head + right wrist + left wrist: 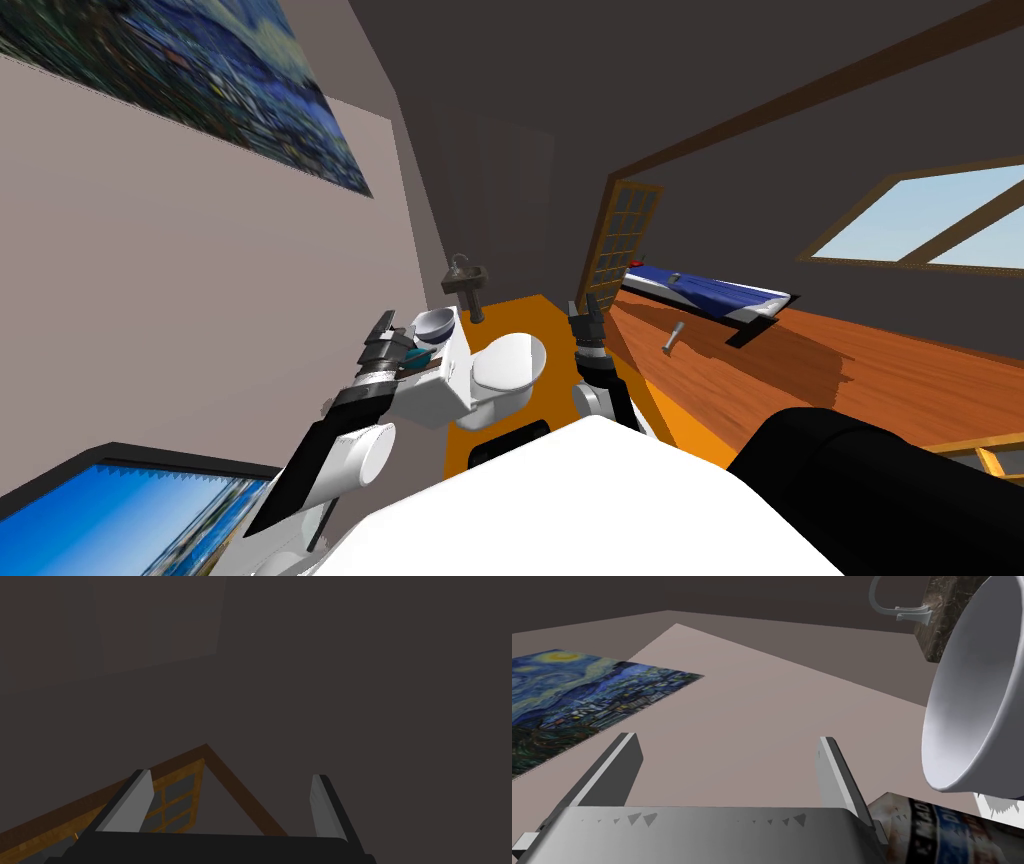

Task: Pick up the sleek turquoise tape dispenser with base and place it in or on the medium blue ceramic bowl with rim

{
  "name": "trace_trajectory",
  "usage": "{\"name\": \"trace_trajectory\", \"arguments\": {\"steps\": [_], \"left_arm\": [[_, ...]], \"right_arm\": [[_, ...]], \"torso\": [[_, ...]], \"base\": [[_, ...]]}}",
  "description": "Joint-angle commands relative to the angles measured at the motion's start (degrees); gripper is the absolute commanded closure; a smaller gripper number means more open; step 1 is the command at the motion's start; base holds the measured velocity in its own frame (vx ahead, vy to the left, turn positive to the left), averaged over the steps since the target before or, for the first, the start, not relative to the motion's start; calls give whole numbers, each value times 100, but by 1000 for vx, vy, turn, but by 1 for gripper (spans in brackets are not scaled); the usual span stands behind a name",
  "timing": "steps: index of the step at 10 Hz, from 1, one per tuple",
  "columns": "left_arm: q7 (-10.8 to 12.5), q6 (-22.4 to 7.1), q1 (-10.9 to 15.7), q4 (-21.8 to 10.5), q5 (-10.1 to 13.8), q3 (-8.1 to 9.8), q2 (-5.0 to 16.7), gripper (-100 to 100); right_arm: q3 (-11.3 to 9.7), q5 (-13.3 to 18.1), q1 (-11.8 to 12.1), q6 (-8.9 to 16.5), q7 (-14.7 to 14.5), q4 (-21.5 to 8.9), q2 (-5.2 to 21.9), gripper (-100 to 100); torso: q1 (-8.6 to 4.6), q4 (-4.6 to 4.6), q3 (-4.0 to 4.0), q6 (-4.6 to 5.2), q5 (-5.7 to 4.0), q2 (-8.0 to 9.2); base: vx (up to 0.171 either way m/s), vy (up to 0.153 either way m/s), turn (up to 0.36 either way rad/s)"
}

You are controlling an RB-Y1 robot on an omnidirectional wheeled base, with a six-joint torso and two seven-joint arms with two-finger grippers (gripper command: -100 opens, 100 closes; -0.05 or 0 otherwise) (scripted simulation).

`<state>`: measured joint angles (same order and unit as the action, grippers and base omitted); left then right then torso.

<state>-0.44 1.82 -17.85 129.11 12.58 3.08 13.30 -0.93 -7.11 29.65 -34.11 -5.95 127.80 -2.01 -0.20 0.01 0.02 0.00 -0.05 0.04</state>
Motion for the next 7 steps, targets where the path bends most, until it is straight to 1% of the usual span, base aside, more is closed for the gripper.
{"name": "trace_trajectory", "arguments": {"steps": [1,2,4,5,6,7], "left_arm": [[6,-249,38,-17,16,-1,11,-100],[78,-445,190,-22,165,27,135,-100],[78,-704,190,-22,165,27,135,-100],[151,-911,348,-30,316,60,258,-100],[151,-1072,348,-30,316,60,258,-100],[151,-1173,348,-30,316,60,258,-100]], "right_arm": [[0,0,0,0,0,0,0,0],[0,0,0,0,0,0,0,0],[0,0,0,0,0,0,0,0],[0,0,0,0,0,0,0,0],[0,0,0,0,0,0,0,0],[0,0,0,0,0,0,0,0]], "torso": [[0,0,0,0,0,0],[9,-1,-2,0,2,-3],[1,0,-1,0,0,-2],[8,-1,-2,0,2,-3],[0,-1,-2,0,1,-3],[1,-1,-1,0,0,-2]], "base": [[-5,-25,3],[-16,-47,24],[-8,-42,15],[-11,-57,28],[-14,-55,27],[-7,-22,3]]}}
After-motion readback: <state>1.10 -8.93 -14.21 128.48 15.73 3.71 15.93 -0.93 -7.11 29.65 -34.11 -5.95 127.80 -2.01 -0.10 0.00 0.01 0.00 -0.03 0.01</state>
